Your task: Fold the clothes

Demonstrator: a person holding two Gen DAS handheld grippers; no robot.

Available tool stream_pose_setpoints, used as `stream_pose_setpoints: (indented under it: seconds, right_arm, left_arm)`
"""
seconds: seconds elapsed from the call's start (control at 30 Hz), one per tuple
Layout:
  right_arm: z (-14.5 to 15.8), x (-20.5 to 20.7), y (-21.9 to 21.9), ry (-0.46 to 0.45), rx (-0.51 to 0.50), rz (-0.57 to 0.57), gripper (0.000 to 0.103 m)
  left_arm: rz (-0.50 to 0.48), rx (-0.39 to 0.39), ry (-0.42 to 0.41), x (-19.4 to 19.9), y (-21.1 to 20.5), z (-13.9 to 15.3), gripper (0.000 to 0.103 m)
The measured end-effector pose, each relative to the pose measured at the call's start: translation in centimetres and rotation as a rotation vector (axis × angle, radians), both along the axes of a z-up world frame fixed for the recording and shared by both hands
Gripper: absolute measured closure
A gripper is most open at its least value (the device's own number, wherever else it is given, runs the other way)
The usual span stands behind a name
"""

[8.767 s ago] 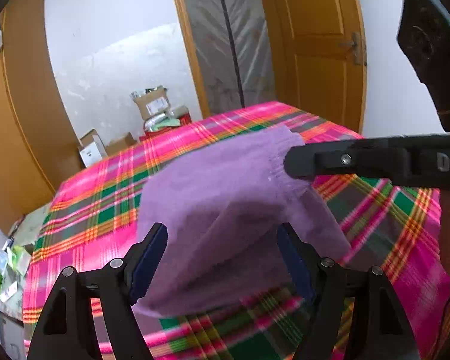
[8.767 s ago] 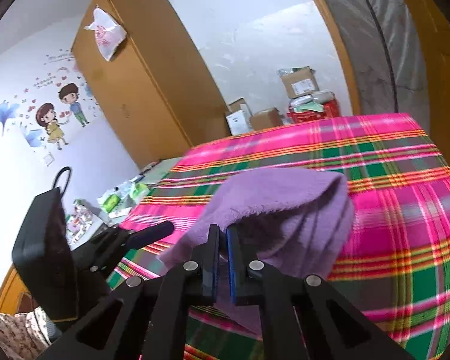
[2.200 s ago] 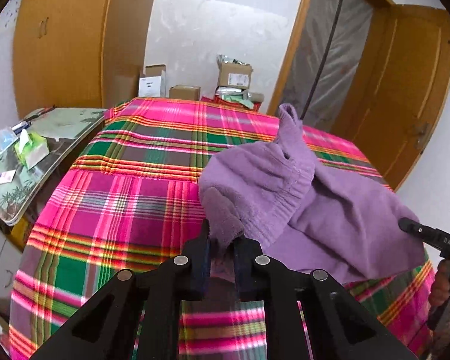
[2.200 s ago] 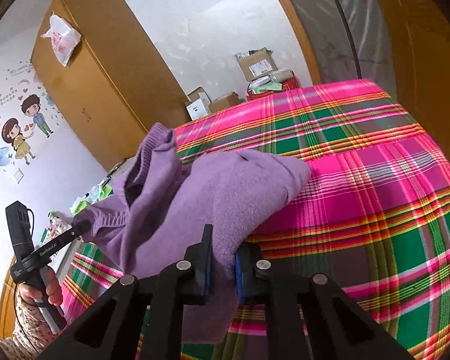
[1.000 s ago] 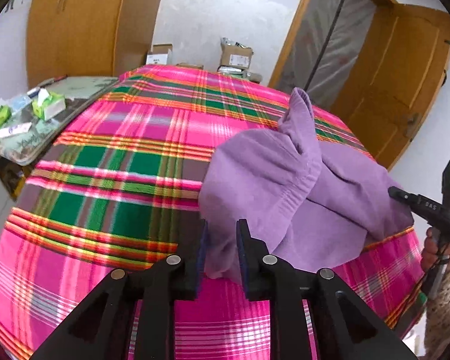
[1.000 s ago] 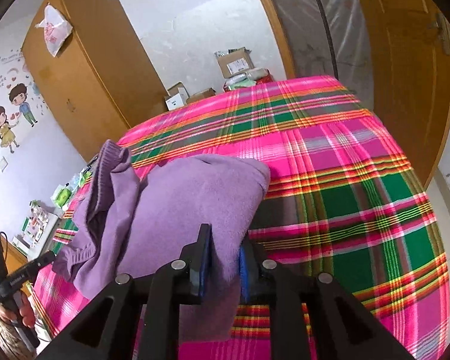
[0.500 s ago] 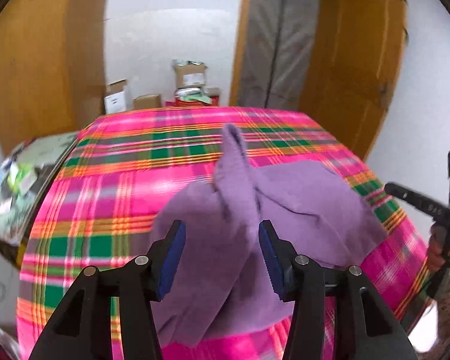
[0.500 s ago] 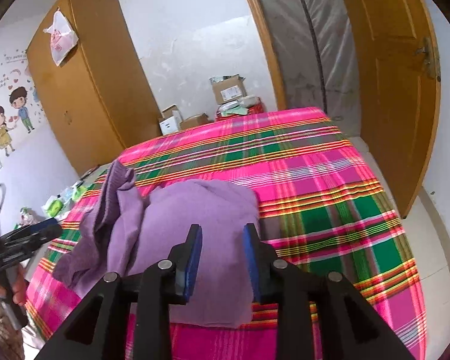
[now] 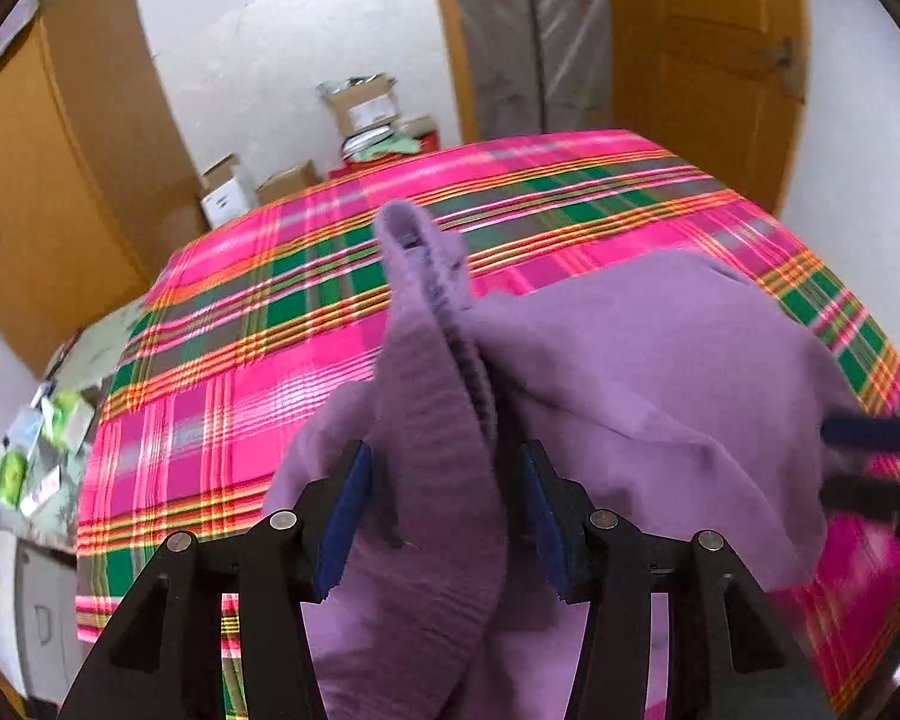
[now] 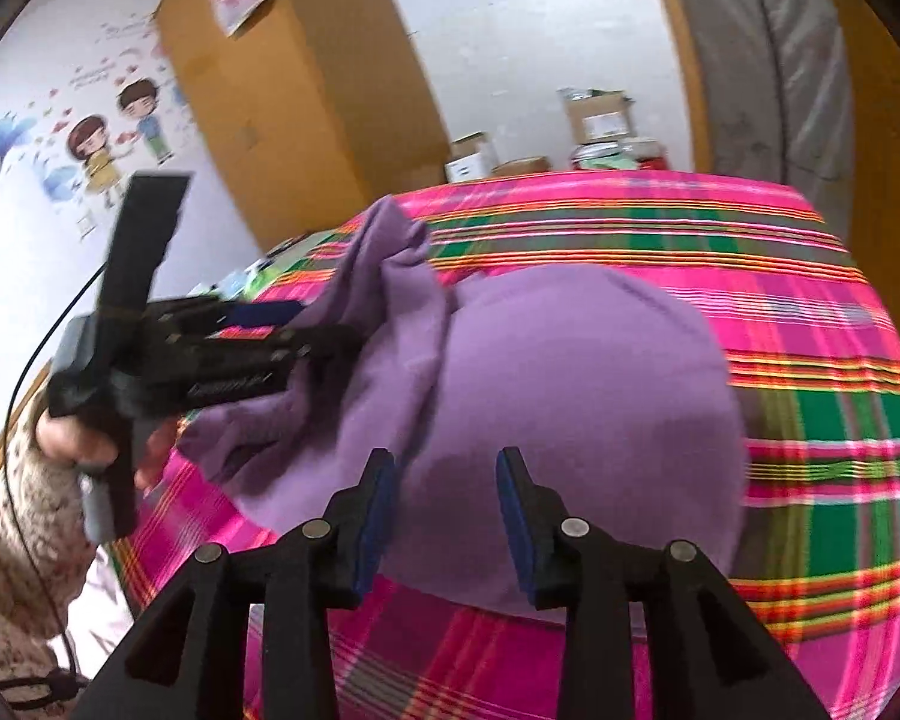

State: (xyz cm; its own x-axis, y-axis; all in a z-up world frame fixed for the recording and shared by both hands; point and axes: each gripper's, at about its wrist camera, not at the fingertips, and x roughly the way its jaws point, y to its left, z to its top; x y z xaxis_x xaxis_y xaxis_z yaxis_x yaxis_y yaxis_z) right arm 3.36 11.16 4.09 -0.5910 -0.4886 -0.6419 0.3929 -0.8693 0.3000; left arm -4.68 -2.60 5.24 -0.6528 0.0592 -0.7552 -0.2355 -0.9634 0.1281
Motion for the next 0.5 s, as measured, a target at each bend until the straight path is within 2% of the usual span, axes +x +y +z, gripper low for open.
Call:
stream_pose_setpoints:
  seconds: [0.1,0.2,0.27,0.37,0.47,0.5]
  right_arm:
    - [-0.3,-0.1,-1.1,-0.003,0.006,0.057,0.066]
    - [-0.9,-0.2,-1.9,-0.011,0.035,0.077,0.066]
    - [-1.2,-0.4,-2.2,-0.021,0.038,0.078,0.066]
    - [-1.5,-0.6,-2.2,-0.017,0.042,0.078,0.067]
    - [-1.6,-0.8,-2.2,-0.014,0.048,0.071,0.081]
    - [-1.6,-0.9,-2.2,-0.016,0.047,0.068,0.083]
  left_arm:
    - [0.023,0.005,-0.006,-0.7,-0.6,-0.1,0.051]
    - [0.032,0.041,-0.011,-1.0,-1.4,0.1,0.058]
    - [0.033,0.056,-0.018,-1.3,-1.8,0.1,0.069]
    - [0.031,0.083,-0.027,-1.4,-2.5,0.0,0.072]
    - [0.023,0.115,-0.036,-1.1,-3.1,0.1,0.072]
    - [0.018,0.134,-0.043,-1.1,-3.3,0.1,0.072]
